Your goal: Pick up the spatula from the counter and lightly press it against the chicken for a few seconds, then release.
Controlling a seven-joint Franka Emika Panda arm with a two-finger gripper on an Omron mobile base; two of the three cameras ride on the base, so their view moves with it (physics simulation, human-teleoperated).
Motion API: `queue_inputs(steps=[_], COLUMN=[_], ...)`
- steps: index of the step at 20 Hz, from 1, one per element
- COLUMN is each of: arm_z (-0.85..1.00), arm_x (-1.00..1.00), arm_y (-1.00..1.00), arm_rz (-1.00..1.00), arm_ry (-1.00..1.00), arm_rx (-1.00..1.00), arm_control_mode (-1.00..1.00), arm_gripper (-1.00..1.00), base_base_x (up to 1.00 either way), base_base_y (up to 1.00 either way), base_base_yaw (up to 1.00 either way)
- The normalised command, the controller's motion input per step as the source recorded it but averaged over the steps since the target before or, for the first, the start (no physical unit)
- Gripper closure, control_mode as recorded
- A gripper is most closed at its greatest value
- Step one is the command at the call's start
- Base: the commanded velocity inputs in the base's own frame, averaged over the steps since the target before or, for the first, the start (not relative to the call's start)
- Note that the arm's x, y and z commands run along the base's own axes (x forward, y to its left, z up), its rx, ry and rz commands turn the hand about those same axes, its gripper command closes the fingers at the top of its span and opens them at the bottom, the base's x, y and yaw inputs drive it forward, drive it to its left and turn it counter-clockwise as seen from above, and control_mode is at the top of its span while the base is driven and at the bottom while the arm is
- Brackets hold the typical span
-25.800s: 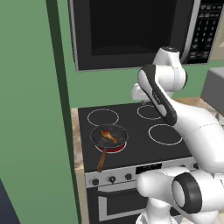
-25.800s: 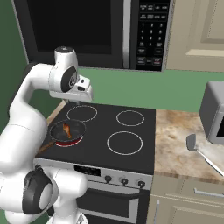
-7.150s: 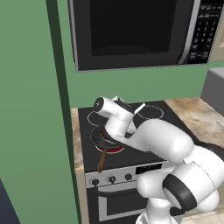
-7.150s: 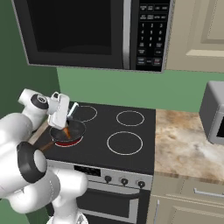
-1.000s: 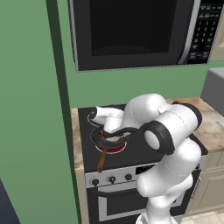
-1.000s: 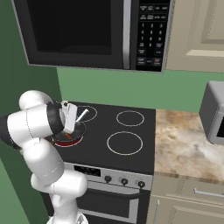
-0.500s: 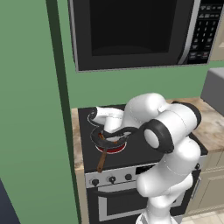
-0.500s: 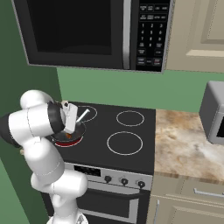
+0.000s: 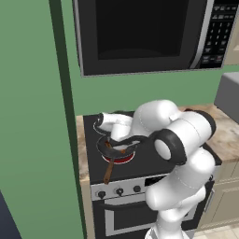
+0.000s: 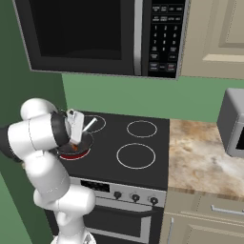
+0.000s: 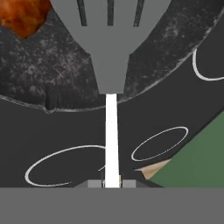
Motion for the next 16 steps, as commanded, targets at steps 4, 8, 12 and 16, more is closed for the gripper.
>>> queue_inputs(steps=[4,8,12,16], arm_z=[0.43,0.46,0.39,0.3], arm_x=[-0.17,-0.33,-0.35,-0.36], arm_y=[-0.09,-0.17,-0.25,-0.34], arm_rz=[0.01,0.03,0.04,0.07], arm_ry=[-0.09,-0.08,-0.03,0.0], arm_rx=[0.04,0.06,0.1,0.15], arm_control_mode=[-1.0,-1.0,-1.0,-1.0], arm_gripper=[1.0,1.0,1.0,1.0], base_base_x=[0.0,0.0,0.0,0.0], base_base_y=[0.0,0.0,0.0,0.0], base_base_yaw=[0.0,0.0,0.0,0.0])
